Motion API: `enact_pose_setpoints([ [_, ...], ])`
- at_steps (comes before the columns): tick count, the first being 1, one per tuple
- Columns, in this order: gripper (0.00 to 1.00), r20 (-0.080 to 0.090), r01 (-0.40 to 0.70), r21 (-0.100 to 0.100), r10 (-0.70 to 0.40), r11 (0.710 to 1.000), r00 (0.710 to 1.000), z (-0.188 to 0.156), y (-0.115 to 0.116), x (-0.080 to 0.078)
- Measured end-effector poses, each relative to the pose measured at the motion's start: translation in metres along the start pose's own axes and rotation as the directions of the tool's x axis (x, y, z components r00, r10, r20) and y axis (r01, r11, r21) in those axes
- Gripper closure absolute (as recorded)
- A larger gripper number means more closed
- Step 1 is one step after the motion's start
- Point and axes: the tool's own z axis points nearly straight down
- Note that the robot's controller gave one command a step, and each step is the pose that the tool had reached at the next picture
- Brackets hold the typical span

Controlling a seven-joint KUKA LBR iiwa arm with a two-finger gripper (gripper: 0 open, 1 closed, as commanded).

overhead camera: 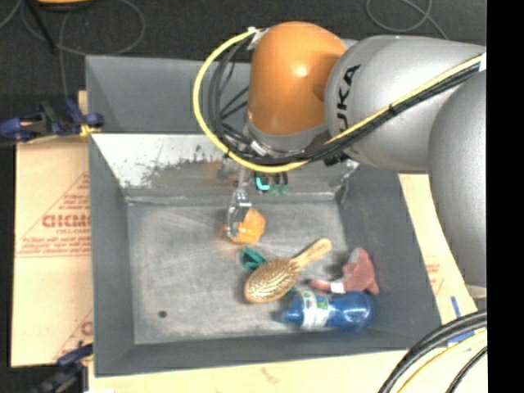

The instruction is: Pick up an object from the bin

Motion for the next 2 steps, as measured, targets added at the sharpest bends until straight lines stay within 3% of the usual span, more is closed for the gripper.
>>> enact_pose_setpoints([
  [1,0.0,0.008,-0.002,-0.001,0.002,1.0,1.0,-0.005,0.0,-0.002],
  [2,0.0,0.01,-0.047,-0.001,0.047,0.999,0.999,0.029,-0.028,0.018],
])
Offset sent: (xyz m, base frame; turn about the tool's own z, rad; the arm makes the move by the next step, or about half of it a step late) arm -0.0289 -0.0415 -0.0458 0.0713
